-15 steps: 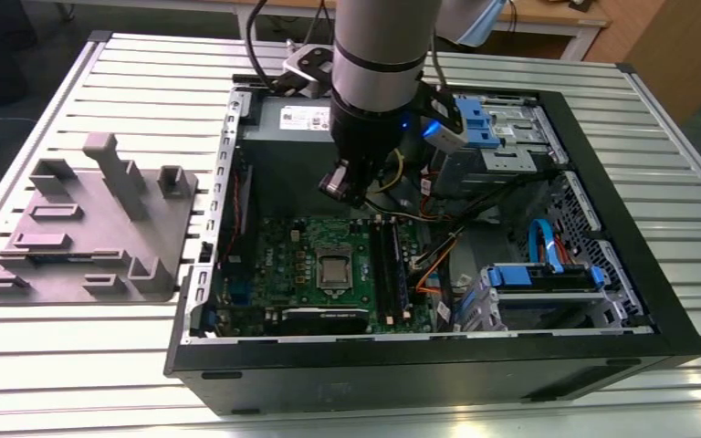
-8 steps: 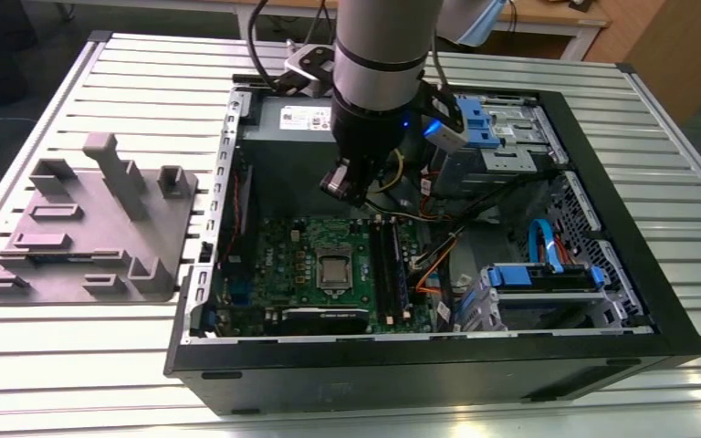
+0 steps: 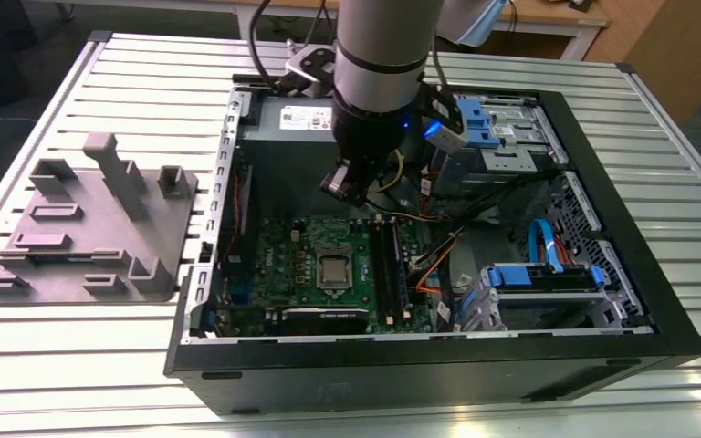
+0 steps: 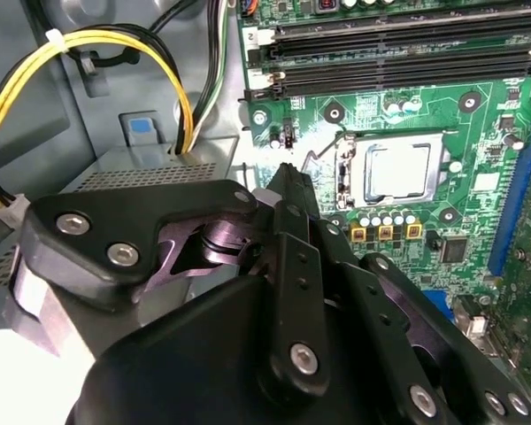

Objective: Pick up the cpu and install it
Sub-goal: 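Install the first cpu locking lever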

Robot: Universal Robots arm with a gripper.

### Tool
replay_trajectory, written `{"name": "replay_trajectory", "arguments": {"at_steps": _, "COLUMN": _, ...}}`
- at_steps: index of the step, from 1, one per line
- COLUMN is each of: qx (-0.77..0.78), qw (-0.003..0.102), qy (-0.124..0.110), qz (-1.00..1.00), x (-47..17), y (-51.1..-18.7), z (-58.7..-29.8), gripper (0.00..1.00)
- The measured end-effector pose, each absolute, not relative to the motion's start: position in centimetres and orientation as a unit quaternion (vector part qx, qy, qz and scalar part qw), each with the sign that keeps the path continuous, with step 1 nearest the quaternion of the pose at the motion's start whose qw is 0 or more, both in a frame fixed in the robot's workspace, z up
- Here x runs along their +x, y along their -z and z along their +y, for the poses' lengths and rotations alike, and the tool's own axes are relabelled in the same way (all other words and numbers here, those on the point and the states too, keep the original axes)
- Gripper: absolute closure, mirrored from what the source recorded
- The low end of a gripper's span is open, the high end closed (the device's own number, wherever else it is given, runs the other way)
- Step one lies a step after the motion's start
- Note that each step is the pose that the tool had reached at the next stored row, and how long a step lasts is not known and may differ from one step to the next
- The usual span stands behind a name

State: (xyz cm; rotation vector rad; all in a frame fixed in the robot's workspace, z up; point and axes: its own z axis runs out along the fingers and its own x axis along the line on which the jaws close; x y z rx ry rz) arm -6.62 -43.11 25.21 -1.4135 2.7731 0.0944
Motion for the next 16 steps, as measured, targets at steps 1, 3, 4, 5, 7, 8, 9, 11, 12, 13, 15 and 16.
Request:
{"name": "replay_trajectory", "arguments": {"at_steps": 1, "qx": -0.454, "qw": 0.014, "qy": -0.03, "qz": 0.89, "x": -6.61, "y": -25.19, "z": -43.08, "gripper": 0.9}}
{"name": "replay_trajectory", "arguments": {"at_steps": 3, "qx": -0.454, "qw": 0.014, "qy": -0.03, "qz": 0.89, "x": -6.58, "y": -25.09, "z": -43.01, "gripper": 0.9}}
{"name": "replay_trajectory", "arguments": {"at_steps": 4, "qx": -0.454, "qw": 0.014, "qy": -0.03, "qz": 0.89, "x": -6.57, "y": -25.05, "z": -42.98, "gripper": 0.9}}
{"name": "replay_trajectory", "arguments": {"at_steps": 5, "qx": -0.454, "qw": 0.014, "qy": -0.03, "qz": 0.89, "x": -6.57, "y": -25.0, "z": -42.96, "gripper": 0.9}}
{"name": "replay_trajectory", "arguments": {"at_steps": 7, "qx": -0.454, "qw": 0.014, "qy": -0.03, "qz": 0.89, "x": -6.57, "y": -24.95, "z": -42.93, "gripper": 0.9}}
{"name": "replay_trajectory", "arguments": {"at_steps": 8, "qx": -0.454, "qw": 0.014, "qy": -0.03, "qz": 0.89, "x": -6.57, "y": -24.91, "z": -42.92, "gripper": 0.9}}
{"name": "replay_trajectory", "arguments": {"at_steps": 9, "qx": -0.454, "qw": 0.014, "qy": -0.03, "qz": 0.89, "x": -6.57, "y": -24.87, "z": -42.9, "gripper": 0.9}}
{"name": "replay_trajectory", "arguments": {"at_steps": 11, "qx": -0.454, "qw": 0.014, "qy": -0.03, "qz": 0.89, "x": -6.57, "y": -24.78, "z": -42.87, "gripper": 0.9}}
{"name": "replay_trajectory", "arguments": {"at_steps": 12, "qx": -0.454, "qw": 0.014, "qy": -0.03, "qz": 0.89, "x": -6.57, "y": -24.75, "z": -42.85, "gripper": 0.9}}
{"name": "replay_trajectory", "arguments": {"at_steps": 13, "qx": -0.454, "qw": 0.014, "qy": -0.03, "qz": 0.89, "x": -6.57, "y": -24.74, "z": -42.85, "gripper": 0.9}}
{"name": "replay_trajectory", "arguments": {"at_steps": 15, "qx": -0.454, "qw": 0.014, "qy": -0.03, "qz": 0.89, "x": -6.57, "y": -24.66, "z": -42.84, "gripper": 0.9}}
{"name": "replay_trajectory", "arguments": {"at_steps": 16, "qx": -0.454, "qw": 0.014, "qy": -0.03, "qz": 0.89, "x": -6.56, "y": -24.62, "z": -42.83, "gripper": 0.9}}
